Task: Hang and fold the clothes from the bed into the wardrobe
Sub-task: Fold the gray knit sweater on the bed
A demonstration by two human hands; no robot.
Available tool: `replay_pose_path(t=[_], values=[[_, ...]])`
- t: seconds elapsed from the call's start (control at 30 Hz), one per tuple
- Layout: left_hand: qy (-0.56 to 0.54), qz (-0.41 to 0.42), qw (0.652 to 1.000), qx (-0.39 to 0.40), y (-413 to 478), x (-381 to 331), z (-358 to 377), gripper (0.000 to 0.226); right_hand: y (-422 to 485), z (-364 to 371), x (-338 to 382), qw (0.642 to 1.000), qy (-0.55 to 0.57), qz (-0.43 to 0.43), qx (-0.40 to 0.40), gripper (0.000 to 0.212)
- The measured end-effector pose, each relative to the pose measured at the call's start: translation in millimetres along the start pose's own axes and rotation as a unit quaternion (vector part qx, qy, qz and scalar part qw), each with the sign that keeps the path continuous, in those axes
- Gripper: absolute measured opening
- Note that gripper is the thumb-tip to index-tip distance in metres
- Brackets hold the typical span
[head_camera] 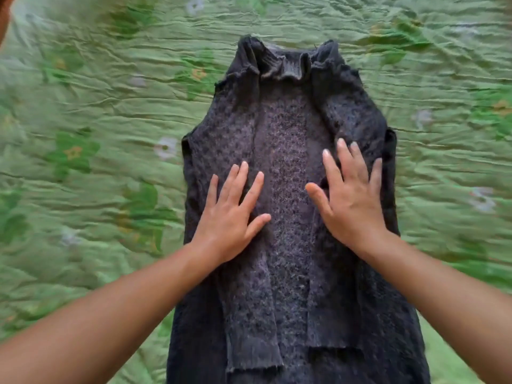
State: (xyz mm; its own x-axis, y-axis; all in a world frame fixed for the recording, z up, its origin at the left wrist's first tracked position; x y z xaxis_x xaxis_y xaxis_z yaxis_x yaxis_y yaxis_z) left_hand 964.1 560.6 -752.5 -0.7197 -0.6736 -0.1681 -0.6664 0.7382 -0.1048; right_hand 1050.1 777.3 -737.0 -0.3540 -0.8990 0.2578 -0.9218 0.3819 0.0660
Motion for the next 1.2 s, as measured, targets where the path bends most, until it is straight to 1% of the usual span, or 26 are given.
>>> replay_pose_path(t=[0.03, 0.1, 0.2, 0.23, 0.3, 0.37, 0.43, 0.5, 0.63, 0.67, 0.7, 0.73, 0.77, 0.8, 0.83, 0.87, 0.9, 0.93, 1.0, 1.03, 1.07, 1.1, 1.13, 1.17, 1.2], values=[[-0.004, 0.019, 1.000, -0.001, -31.6, -10.7, 5.1, 0.080, -41.5, 1.1, 7.1, 1.000, -0.001, -0.009, 0.005, 0.078], [0.001, 0.063, 0.998, 0.010, -98.5, -30.7, 16.2, 0.082, -127.0, 8.4, 15.8, 0.998, -0.020, -0.031, 0.049, 0.081], [0.018, 0.108, 0.992, 0.057, -186.3, -50.0, 31.9, 0.088, -214.7, 17.4, 18.3, 0.992, -0.033, -0.066, 0.099, 0.083], [0.027, 0.116, 0.990, 0.072, -206.0, -53.7, 35.1, 0.090, -228.1, 17.4, 18.6, 0.992, -0.020, -0.070, 0.100, 0.082], [0.037, 0.117, 0.989, 0.086, -227.6, -56.6, 36.3, 0.090, -237.1, 11.6, 21.3, 0.994, 0.027, -0.078, 0.075, 0.077], [0.033, 0.114, 0.991, 0.064, -231.7, -59.0, 32.1, 0.076, -239.6, 4.1, 27.3, 0.991, 0.066, -0.105, 0.041, 0.066], [0.033, 0.115, 0.993, 0.021, -228.0, -62.4, 24.5, 0.058, -240.9, -4.9, 36.3, 0.986, 0.106, -0.130, 0.016, 0.048], [0.040, 0.124, 0.991, -0.022, -223.2, -63.6, 16.2, 0.045, -240.8, -15.2, 42.3, 0.981, 0.161, -0.108, 0.009, 0.038], [0.041, 0.171, 0.982, -0.075, -221.4, -66.1, 1.0, 0.029, -245.9, -31.8, 43.9, 0.963, 0.267, 0.037, 0.010, 0.041], [0.037, 0.173, 0.981, -0.084, -224.7, -67.0, -1.0, 0.029, -250.3, -33.7, 42.8, 0.959, 0.276, 0.055, 0.021, 0.039], [0.034, 0.166, 0.982, -0.080, -229.6, -67.5, -0.8, 0.034, -256.2, -34.5, 41.6, 0.961, 0.268, 0.053, 0.040, 0.036], [0.038, 0.153, 0.986, -0.056, -236.0, -68.4, 3.1, 0.045, -263.7, -33.6, 40.0, 0.972, 0.225, 0.025, 0.064, 0.035], [0.050, 0.139, 0.989, -0.013, -244.2, -69.9, 9.9, 0.063, -272.8, -30.8, 36.9, 0.984, 0.148, -0.018, 0.092, 0.045], [0.067, 0.132, 0.989, 0.031, -253.7, -70.9, 18.1, 0.083, -283.5, -26.1, 31.9, 0.987, 0.064, -0.067, 0.131, 0.064], [0.083, 0.126, 0.986, 0.070, -263.4, -71.5, 26.0, 0.100, -294.5, -20.4, 25.1, 0.979, -0.006, -0.106, 0.177, 0.085], [0.094, 0.121, 0.983, 0.101, -272.5, -72.6, 32.6, 0.112, -304.5, -15.4, 17.6, 0.965, -0.054, -0.133, 0.218, 0.103], [0.102, 0.118, 0.980, 0.120, -279.6, -73.8, 37.1, 0.119, -312.6, -12.1, 10.7, 0.954, -0.081, -0.156, 0.245, 0.115], [0.103, 0.115, 0.980, 0.127, -284.2, -74.8, 40.5, 0.122, -318.9, -10.1, 4.7, 0.947, -0.095, -0.174, 0.254, 0.122], [0.099, 0.104, 0.981, 0.131, -286.6, -76.9, 43.0, 0.116, -326.3, -10.3, -2.8, 0.939, -0.111, -0.194, 0.262, 0.126], [0.097, 0.100, 0.982, 0.129, -286.2, -78.7, 42.5, 0.107, -328.0, -11.2, -2.5, 0.935, -0.120, -0.196, 0.272, 0.123], [0.096, 0.099, 0.984, 0.114, -285.5, -80.6, 41.1, 0.092, -329.4, -12.1, 0.0, 0.932, -0.127, -0.192, 0.279, 0.116], [0.097, 0.102, 0.986, 0.092, -284.4, -82.0, 38.3, 0.077, -328.6, -13.5, 4.5, 0.935, -0.132, -0.192, 0.266, 0.102], [0.099, 0.111, 0.986, 0.070, -282.6, -82.3, 34.2, 0.065, -325.8, -16.0, 10.1, 0.941, -0.137, -0.202, 0.236, 0.083], [0.099, 0.126, 0.986, 0.053, -279.5, -82.0, 28.6, 0.060, -321.6, -19.9, 16.2, 0.945, -0.141, -0.215, 0.203, 0.065], [0.096, 0.145, 0.984, 0.038, -275.0, -80.5, 22.8, 0.056, -316.2, -24.2, 21.0, 0.947, -0.144, -0.232, 0.171, 0.053]])
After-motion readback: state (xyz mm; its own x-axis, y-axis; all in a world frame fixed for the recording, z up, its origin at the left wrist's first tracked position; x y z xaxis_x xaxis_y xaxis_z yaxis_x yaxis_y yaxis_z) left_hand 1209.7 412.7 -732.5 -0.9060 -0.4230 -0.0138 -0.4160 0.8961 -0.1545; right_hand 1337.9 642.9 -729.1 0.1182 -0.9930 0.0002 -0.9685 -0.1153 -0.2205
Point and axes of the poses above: each hand's wrist, its own y-axis towards the middle knuckle, its own z-axis out of the palm, x = y × z, the point moved 5 cm from there along y, towards the middle knuckle, and after that the axes turned 7 degrees about -x, right-handed, at the moved point
